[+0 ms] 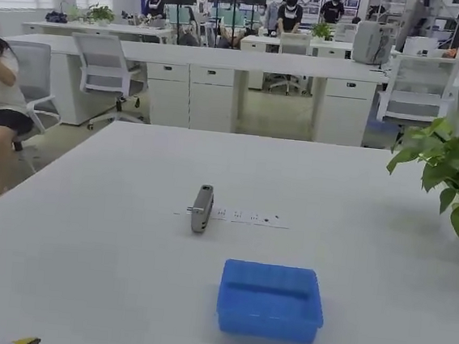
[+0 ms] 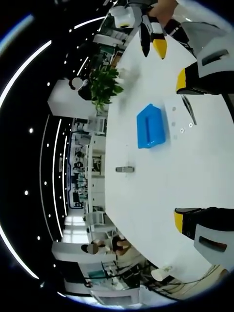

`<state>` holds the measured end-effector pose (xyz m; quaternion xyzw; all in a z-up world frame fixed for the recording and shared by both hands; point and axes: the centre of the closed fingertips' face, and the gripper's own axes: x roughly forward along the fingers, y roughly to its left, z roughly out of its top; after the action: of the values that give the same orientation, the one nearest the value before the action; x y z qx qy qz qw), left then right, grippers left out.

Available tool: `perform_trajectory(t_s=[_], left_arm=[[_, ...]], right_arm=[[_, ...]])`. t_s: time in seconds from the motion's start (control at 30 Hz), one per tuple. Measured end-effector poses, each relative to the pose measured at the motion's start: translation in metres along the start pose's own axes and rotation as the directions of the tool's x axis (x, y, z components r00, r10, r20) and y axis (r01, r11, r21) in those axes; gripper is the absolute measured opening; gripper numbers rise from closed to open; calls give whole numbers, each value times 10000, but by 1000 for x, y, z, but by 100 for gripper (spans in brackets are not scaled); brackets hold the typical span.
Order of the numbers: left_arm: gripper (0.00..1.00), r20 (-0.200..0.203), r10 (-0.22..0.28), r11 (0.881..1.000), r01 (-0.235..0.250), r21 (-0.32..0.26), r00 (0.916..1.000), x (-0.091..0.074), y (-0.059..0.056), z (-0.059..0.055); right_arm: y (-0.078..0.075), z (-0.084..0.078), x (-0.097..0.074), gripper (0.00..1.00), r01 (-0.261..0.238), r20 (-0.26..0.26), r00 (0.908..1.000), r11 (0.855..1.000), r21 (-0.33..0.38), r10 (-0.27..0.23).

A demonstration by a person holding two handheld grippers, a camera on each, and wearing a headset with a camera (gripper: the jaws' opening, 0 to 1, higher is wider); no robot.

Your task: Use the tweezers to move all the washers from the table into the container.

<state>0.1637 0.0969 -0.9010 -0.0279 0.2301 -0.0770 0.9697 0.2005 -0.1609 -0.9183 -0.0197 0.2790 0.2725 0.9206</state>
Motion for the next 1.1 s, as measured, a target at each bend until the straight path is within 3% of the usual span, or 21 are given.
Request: perform_trajectory(t_s=[0.13, 0.23, 0.47, 0.6, 0.73, 0.87, 0.97, 1.1], left_arm=[[99, -20, 68, 9998, -67, 187, 10000, 3, 0, -3], [99, -303, -67, 9994, 78, 340, 9995, 5, 0, -8], [99, -271, -118, 9996, 124, 244, 9996, 7, 4, -10], [90, -292, -241, 9994, 248, 250, 9993, 9, 3, -10], [91, -266, -259, 9994, 266, 233, 9993, 14, 2, -10], [91, -157, -521, 9979, 527, 382, 9985, 18, -3, -6], [89, -102, -891, 9918, 897, 913, 9960, 22, -12, -2], [80, -217, -933, 9866, 954, 1321, 9954, 25, -18, 1]], right_arm=[[-3, 2, 0, 99, 96, 99, 9999, 9999, -103, -95], [-5, 0, 2, 99, 107, 40, 9999, 9999, -43, -107], [1, 1, 4, 98, 38, 136, 9999, 9999, -121, -36], [6, -4, 8, 98, -178, -59, 9998, 9998, -16, 178], [7, -6, 10, 98, -200, -135, 9997, 9997, -121, 199], [4, -8, 13, 97, -204, -273, 9994, 9993, -299, 196], [3, -8, 15, 97, -252, -342, 9991, 9990, -377, 240], [3, -7, 15, 96, -332, -325, 9990, 9983, -477, 317]])
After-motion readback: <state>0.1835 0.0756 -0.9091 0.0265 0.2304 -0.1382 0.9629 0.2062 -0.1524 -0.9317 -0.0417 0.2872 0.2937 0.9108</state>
